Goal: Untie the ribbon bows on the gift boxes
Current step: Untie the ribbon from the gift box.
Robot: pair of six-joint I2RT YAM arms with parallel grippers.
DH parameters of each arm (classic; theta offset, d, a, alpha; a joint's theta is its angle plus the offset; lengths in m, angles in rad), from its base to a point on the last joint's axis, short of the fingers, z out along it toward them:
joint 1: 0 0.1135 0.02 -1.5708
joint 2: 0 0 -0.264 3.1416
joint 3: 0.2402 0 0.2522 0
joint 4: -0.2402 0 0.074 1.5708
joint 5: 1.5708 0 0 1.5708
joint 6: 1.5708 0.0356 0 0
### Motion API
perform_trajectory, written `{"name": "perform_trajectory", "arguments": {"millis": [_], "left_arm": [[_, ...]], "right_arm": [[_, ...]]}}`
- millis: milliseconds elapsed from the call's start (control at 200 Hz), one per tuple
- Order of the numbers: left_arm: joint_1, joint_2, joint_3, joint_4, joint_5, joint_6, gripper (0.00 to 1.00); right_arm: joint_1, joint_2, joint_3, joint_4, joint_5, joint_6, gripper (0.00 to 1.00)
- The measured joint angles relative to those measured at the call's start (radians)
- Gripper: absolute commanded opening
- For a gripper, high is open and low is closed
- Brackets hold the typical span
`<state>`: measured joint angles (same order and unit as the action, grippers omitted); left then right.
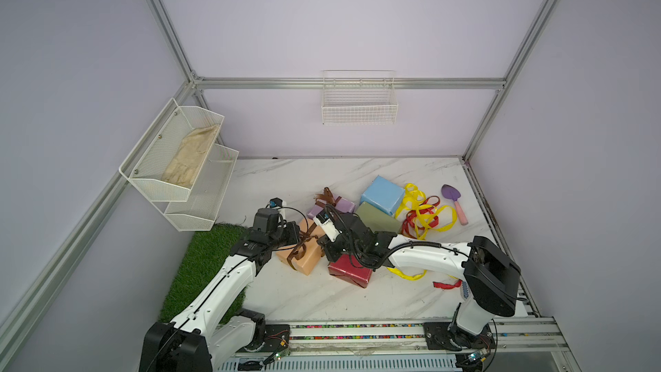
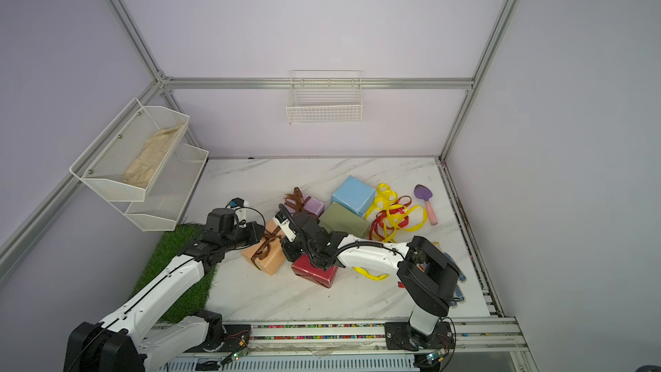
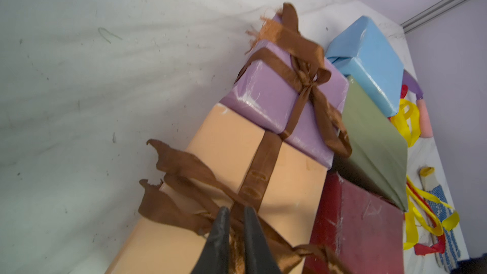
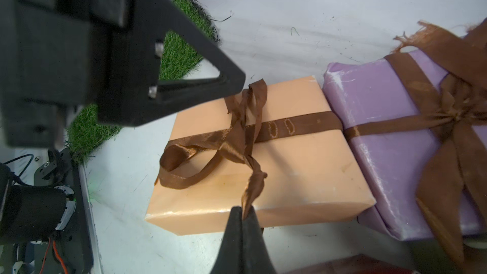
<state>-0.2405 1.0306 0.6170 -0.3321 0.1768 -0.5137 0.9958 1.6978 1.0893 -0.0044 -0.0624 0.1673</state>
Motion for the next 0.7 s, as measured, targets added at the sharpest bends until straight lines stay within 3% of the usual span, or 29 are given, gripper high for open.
{"name": "perform_trajectory", "arguments": {"millis": [440, 700], "left_arm": [[0.0, -0.035, -0.088, 0.012, 0.016, -0.053, 0.0], [-0.005, -0.032, -0.107, 0.02, 0.023, -0.072, 0.0]], "right_arm": [[0.0, -0.037, -0.119, -0.017, 0.071, 0.024, 0.0], [0.0, -0.079, -0.146, -0.019, 0.106, 0.047, 0.01]]}}
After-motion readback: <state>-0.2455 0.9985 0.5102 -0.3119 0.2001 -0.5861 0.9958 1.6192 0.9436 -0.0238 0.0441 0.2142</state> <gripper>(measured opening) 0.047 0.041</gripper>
